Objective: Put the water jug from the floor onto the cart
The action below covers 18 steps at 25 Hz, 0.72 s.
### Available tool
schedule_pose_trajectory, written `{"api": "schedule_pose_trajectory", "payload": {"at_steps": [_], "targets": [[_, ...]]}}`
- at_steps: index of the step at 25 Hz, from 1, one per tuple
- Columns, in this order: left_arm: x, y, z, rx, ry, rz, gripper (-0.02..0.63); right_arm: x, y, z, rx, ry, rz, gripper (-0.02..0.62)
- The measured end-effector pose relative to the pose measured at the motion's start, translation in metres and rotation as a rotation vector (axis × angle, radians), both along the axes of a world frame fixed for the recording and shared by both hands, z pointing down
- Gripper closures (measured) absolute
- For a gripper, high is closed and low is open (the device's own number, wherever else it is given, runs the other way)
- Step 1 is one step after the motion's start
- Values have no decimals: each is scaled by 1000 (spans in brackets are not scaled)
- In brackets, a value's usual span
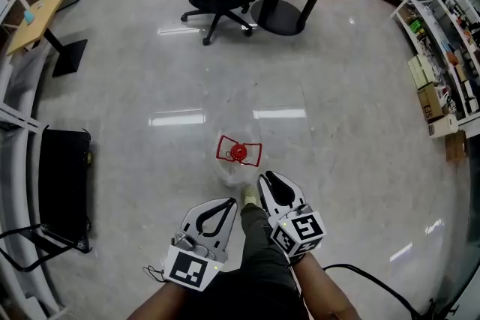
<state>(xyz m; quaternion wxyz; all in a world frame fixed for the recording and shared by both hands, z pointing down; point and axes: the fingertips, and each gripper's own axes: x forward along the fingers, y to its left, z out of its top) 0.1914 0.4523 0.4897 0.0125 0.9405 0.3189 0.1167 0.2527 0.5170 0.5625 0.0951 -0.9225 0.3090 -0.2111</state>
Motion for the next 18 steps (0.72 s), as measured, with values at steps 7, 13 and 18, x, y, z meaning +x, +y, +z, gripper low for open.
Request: {"api": "schedule_pose_trajectory", "payload": {"at_steps": [7,13,18], "targets": [[74,35,141,10,-104,41,606,97,35,237,-107,-263,70,517],[106,38,235,-29,-187,11,606,141,60,380,-178,-422,150,478],[121,43,278,-21,-212,22,606,144,64,446,-186,-532,154,462]]}}
